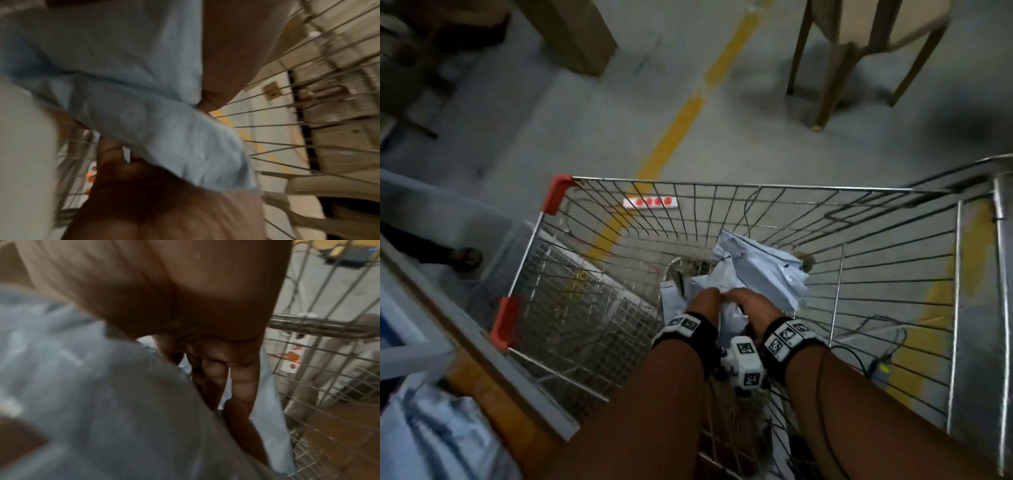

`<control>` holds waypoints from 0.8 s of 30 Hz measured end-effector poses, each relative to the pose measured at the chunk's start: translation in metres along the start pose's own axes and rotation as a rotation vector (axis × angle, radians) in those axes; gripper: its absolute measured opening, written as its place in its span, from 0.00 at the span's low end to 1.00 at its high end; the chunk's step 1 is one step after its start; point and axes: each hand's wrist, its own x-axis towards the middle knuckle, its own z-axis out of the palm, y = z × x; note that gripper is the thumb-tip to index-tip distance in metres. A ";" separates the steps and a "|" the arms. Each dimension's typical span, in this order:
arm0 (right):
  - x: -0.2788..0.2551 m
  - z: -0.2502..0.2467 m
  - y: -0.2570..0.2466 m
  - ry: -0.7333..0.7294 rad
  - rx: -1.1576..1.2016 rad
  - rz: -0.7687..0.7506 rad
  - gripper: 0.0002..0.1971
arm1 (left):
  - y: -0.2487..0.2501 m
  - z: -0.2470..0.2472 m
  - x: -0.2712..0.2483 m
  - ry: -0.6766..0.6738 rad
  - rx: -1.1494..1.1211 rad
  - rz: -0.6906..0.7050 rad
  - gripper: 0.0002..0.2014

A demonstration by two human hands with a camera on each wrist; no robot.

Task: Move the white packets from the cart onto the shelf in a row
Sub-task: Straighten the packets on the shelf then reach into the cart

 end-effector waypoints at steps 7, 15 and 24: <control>-0.066 -0.003 -0.072 -0.070 0.460 0.024 0.18 | 0.050 -0.032 -0.153 0.006 0.189 0.172 0.38; -0.176 0.036 -0.161 -0.315 0.600 -0.282 0.37 | 0.034 -0.097 -0.294 0.199 0.293 0.428 0.24; -0.290 0.151 -0.205 -0.378 0.311 -0.409 0.28 | -0.058 -0.198 -0.429 0.273 0.031 0.659 0.41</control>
